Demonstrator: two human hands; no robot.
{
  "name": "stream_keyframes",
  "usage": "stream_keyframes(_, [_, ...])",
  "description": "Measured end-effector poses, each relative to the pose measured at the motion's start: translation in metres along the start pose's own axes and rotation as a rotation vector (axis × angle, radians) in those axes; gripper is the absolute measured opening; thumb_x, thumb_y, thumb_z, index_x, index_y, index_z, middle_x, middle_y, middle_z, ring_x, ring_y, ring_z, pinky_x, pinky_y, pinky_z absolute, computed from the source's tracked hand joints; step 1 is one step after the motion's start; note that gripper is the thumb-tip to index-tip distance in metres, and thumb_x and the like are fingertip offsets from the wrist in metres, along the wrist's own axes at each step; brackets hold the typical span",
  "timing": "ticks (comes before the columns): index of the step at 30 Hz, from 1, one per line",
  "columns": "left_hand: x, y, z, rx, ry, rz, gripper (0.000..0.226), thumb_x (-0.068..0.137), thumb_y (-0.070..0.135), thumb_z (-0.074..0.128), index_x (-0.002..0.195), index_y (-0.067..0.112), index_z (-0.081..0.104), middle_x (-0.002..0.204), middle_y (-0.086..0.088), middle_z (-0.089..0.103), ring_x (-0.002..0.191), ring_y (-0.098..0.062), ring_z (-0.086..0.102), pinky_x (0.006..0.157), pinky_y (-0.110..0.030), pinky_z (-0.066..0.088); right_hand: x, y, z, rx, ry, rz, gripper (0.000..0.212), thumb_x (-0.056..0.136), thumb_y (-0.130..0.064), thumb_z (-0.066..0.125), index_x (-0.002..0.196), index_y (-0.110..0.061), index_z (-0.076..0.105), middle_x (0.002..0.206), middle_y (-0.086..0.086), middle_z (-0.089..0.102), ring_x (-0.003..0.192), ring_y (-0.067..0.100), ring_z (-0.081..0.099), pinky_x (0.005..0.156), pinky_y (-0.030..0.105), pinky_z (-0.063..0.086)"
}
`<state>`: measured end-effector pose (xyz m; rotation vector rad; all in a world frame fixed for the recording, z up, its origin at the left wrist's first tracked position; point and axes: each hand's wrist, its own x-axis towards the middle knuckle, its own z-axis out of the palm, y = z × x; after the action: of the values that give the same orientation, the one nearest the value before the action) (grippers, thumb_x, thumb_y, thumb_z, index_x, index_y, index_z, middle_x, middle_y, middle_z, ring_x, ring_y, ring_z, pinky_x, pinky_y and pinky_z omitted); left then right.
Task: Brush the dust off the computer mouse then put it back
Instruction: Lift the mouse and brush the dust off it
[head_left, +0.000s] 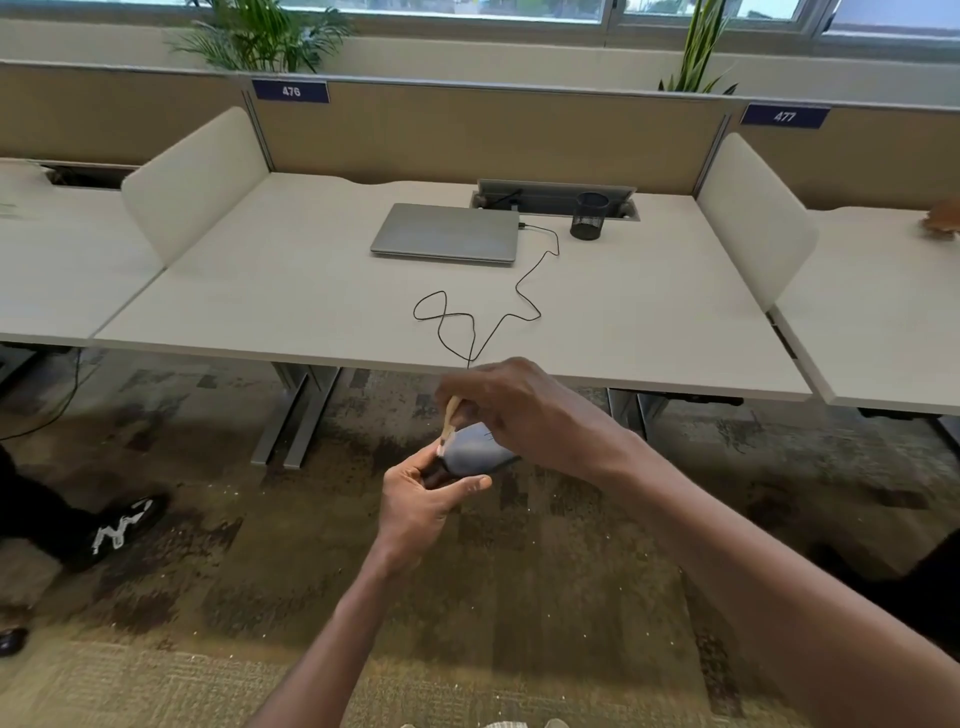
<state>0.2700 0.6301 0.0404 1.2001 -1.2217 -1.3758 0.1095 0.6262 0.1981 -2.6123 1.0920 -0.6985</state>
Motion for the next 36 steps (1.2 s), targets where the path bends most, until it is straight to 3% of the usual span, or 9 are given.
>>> stream_keyframes(3, [0.001, 0.001, 0.000, -0.012, -0.010, 0.004, 0.056, 0.065, 0.002, 0.087, 0.118, 0.006, 0.069, 0.103, -0.005, 0.077, 0.099, -0.020, 0.074, 0.082, -0.024, 0.058, -0.003, -0.005, 0.004, 0.065, -0.074, 0.003, 0.017, 0.090, -0.004, 0.047, 0.093, -0.005, 0.064, 0.079, 0.004, 0.066, 0.066, 0.018, 0.061, 0.055, 0.027, 0.049])
stream_keyframes(5, [0.002, 0.000, -0.003, -0.022, -0.008, -0.002, 0.064, 0.063, 0.006, 0.089, 0.123, 0.004, 0.066, 0.105, -0.008, 0.077, 0.100, -0.021, 0.073, 0.082, -0.024, 0.058, -0.009, -0.005, 0.001, 0.103, -0.109, 0.018, 0.028, 0.090, -0.021, 0.042, 0.092, -0.006, 0.065, 0.082, 0.005, 0.067, 0.069, 0.019, 0.060, 0.056, 0.023, 0.044])
stream_keyframes(7, [0.002, 0.000, -0.005, -0.051, -0.003, -0.010, 0.073, 0.060, 0.008, 0.091, 0.128, 0.006, 0.063, 0.111, -0.010, 0.075, 0.103, -0.021, 0.072, 0.084, -0.027, 0.058, -0.017, 0.001, -0.002, 0.080, -0.117, 0.047, 0.017, 0.088, -0.002, 0.050, 0.092, -0.008, 0.066, 0.082, 0.002, 0.067, 0.069, 0.014, 0.056, 0.057, 0.015, 0.038])
stream_keyframes(9, [0.001, 0.003, -0.006, -0.072, 0.012, -0.005, 0.072, 0.060, 0.005, 0.089, 0.127, 0.014, 0.063, 0.110, -0.006, 0.075, 0.103, -0.017, 0.072, 0.083, -0.025, 0.058, -0.025, 0.009, -0.005, 0.031, -0.106, 0.070, 0.027, 0.083, 0.014, 0.056, 0.092, -0.010, 0.066, 0.080, 0.000, 0.066, 0.068, 0.011, 0.055, 0.058, 0.014, 0.036])
stream_keyframes(13, [0.003, 0.006, -0.007, -0.086, 0.028, 0.010, 0.065, 0.059, 0.004, 0.086, 0.116, 0.026, 0.065, 0.103, 0.005, 0.077, 0.102, -0.013, 0.072, 0.081, -0.020, 0.057, -0.034, 0.023, -0.010, -0.047, -0.107, 0.115, 0.020, 0.089, 0.005, 0.064, 0.093, -0.014, 0.064, 0.073, -0.010, 0.058, 0.061, 0.004, 0.051, 0.055, 0.017, 0.040])
stream_keyframes(19, [0.005, 0.007, -0.008, -0.090, 0.038, 0.006, 0.074, 0.059, 0.005, 0.087, 0.128, 0.011, 0.062, 0.107, 0.002, 0.077, 0.106, -0.016, 0.071, 0.086, -0.023, 0.058, -0.036, 0.021, -0.013, 0.162, 0.212, 0.259, 0.011, 0.090, -0.003, 0.067, 0.098, -0.011, 0.064, 0.079, 0.002, 0.071, 0.064, 0.021, 0.066, 0.056, 0.037, 0.053])
stream_keyframes(23, [0.003, 0.011, -0.005, -0.102, 0.030, 0.014, 0.081, 0.060, 0.005, 0.085, 0.135, 0.003, 0.055, 0.104, 0.009, 0.077, 0.105, -0.010, 0.071, 0.085, -0.021, 0.056, -0.034, 0.017, 0.006, 0.221, 0.298, 0.324, 0.010, 0.090, -0.012, 0.071, 0.097, -0.012, 0.063, 0.078, 0.003, 0.071, 0.068, 0.024, 0.068, 0.059, 0.045, 0.055])
stream_keyframes(31, [0.000, 0.012, -0.012, -0.141, 0.044, 0.026, 0.070, 0.062, 0.001, 0.084, 0.127, 0.013, 0.062, 0.112, -0.004, 0.075, 0.108, -0.019, 0.071, 0.088, -0.026, 0.057, -0.055, 0.032, 0.023, 0.183, 0.404, 0.529, 0.010, 0.091, -0.012, 0.069, 0.095, -0.017, 0.062, 0.079, 0.002, 0.071, 0.068, 0.022, 0.070, 0.060, 0.044, 0.057])
stream_keyframes(36, [-0.001, 0.012, -0.013, -0.167, 0.040, 0.034, 0.067, 0.062, -0.002, 0.082, 0.123, 0.017, 0.063, 0.112, -0.003, 0.075, 0.108, -0.019, 0.070, 0.088, -0.025, 0.057, -0.065, 0.038, 0.022, 0.087, 0.476, 0.587, 0.008, 0.092, -0.013, 0.070, 0.094, -0.012, 0.062, 0.074, -0.001, 0.069, 0.060, 0.017, 0.066, 0.053, 0.030, 0.054])
